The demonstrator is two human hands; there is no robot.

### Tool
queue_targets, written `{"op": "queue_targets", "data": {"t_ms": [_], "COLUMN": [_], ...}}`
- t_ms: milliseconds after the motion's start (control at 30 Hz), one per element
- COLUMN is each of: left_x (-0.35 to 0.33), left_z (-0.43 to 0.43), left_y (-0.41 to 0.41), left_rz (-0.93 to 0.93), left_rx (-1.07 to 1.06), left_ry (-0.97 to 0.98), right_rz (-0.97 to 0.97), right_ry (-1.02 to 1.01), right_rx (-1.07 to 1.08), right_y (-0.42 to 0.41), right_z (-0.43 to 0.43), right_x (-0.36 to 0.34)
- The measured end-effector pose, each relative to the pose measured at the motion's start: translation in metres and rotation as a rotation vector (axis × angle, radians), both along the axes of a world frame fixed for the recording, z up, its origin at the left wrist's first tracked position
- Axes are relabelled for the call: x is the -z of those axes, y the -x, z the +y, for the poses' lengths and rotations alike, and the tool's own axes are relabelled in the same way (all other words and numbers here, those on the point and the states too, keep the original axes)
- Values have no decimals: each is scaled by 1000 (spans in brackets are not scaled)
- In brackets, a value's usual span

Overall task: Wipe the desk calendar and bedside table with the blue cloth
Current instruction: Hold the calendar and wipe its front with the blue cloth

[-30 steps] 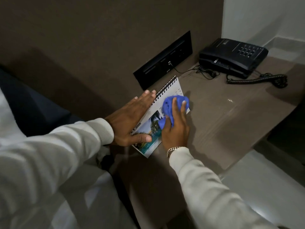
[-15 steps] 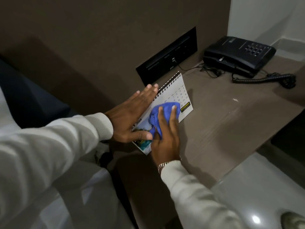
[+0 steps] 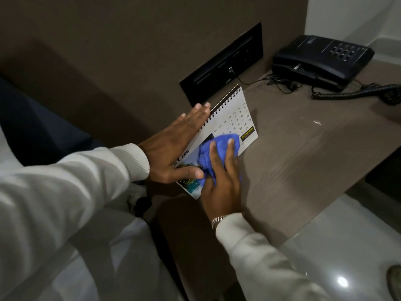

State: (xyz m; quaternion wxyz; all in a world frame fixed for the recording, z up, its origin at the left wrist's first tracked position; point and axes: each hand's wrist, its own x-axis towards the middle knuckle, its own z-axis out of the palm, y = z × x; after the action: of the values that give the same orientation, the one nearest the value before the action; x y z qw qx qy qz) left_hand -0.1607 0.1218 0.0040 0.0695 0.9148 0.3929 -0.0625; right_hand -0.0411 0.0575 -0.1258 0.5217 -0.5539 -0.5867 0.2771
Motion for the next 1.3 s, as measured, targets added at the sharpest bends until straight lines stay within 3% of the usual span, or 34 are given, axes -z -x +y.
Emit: {"op": "queue_targets", "data": {"t_ms": [100, 300, 500, 700, 833, 1033, 1300], "left_x": [0, 3, 1, 1, 3, 2, 1], "left_z": [0, 1, 2, 1, 1, 1, 0], "left_y": [-1, 1, 0, 0, 0, 0, -2], "left_rz": [-3, 22, 25, -3, -12, -31, -38], "left_rx": [3, 36, 9, 8, 16, -15, -12], "left_ry": [11, -26, 0, 6, 17, 21, 22], "right_rz": [-78, -18, -92, 120, 255, 159, 66], "right_ry": [-7, -121, 152, 58, 46, 135, 139], "right_rx": [-106, -129, 33, -33, 46, 89, 74], "right_y": [4, -8, -16, 23, 14, -36, 7], "right_z": [-16, 6, 20, -43, -5, 49, -34], "right_x": [10, -3, 2, 8, 0, 7, 1]}}
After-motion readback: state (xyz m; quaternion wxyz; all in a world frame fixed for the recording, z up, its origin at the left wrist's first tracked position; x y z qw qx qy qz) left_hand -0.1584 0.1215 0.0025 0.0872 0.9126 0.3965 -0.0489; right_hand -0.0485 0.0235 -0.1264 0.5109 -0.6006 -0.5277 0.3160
